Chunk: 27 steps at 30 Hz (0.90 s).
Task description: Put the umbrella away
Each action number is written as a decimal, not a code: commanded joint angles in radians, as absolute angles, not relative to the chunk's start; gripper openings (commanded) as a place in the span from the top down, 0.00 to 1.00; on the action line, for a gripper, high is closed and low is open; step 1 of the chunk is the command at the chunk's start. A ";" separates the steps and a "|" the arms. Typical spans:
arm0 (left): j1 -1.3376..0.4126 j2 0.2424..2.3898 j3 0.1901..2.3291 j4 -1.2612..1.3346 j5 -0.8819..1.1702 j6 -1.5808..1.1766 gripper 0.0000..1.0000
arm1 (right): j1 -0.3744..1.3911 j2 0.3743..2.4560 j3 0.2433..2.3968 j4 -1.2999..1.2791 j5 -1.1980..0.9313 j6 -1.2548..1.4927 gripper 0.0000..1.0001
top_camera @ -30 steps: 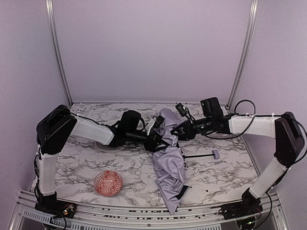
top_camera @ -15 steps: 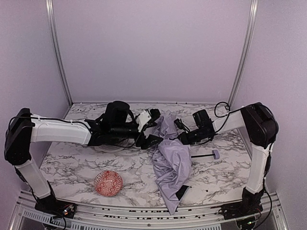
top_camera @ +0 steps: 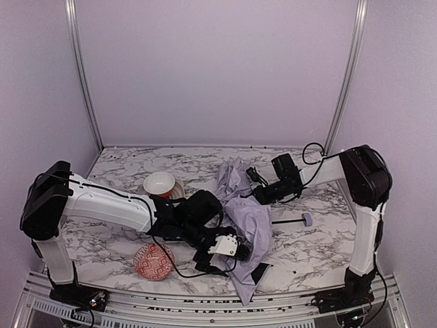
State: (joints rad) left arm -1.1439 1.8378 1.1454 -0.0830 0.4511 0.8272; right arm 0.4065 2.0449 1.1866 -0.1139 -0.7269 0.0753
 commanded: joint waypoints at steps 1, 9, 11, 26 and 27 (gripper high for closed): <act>-1.174 1.925 1.202 -0.130 0.432 0.915 0.12 | 0.422 2.055 1.205 -0.122 -0.677 0.069 1.00; -1.183 1.941 1.117 0.237 0.258 0.779 0.85 | 0.465 2.029 1.142 -0.131 -0.669 0.032 1.00; -1.183 1.912 1.101 0.289 0.233 0.747 1.00 | 0.467 2.013 1.114 -0.126 -0.680 0.030 1.00; -1.026 1.783 1.062 0.579 0.264 0.188 1.00 | 0.493 1.965 0.987 -0.176 -0.753 -0.022 1.00; -1.009 1.793 1.057 0.599 0.255 0.151 1.00 | 0.493 1.965 0.983 -0.176 -0.759 -0.024 1.00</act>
